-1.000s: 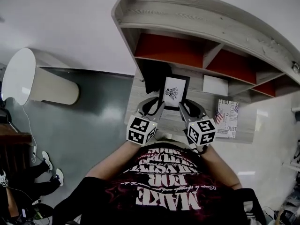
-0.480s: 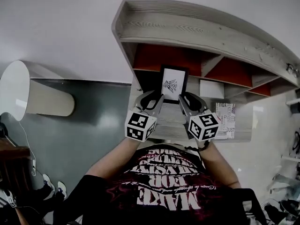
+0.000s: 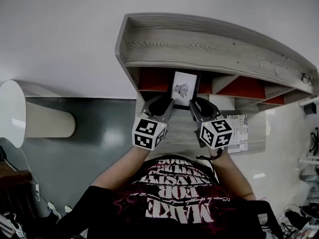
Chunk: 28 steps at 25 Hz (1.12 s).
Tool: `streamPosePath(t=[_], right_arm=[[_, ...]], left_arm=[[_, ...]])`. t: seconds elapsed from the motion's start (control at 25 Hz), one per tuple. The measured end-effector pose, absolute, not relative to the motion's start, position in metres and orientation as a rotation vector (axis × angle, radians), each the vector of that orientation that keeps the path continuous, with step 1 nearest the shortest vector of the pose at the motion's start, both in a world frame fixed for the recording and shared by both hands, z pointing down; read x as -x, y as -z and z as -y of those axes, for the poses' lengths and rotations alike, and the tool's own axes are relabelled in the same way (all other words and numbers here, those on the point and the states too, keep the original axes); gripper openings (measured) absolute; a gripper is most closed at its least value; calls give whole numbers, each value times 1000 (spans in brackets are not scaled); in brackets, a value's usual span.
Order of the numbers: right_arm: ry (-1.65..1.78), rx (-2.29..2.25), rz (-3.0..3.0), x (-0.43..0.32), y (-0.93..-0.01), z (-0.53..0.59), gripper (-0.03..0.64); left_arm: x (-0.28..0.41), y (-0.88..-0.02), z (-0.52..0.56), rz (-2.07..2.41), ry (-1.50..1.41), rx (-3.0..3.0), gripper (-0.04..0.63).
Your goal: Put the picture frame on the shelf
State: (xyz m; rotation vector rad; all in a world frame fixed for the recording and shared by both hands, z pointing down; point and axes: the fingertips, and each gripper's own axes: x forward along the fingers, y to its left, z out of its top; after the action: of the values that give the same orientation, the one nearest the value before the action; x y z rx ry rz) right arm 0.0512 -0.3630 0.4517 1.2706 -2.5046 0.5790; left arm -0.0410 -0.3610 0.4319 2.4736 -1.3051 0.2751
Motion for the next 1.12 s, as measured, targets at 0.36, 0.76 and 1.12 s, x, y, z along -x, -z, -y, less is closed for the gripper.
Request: streamPosePath(t=[0.36,0.76,1.12], right_arm=[[-654,-1265,2478,-46,-452,399,133],[-748,-1282,2466,-43,-449,419,135],[-734,-1318,2477,-46,-446,426,141]], left_arm=[[47,-438,397,1255,-278,-2427,120],[50,-437,413,1196,-259,-2378,127],[45,-437,414,1230,-256,-2420,129]])
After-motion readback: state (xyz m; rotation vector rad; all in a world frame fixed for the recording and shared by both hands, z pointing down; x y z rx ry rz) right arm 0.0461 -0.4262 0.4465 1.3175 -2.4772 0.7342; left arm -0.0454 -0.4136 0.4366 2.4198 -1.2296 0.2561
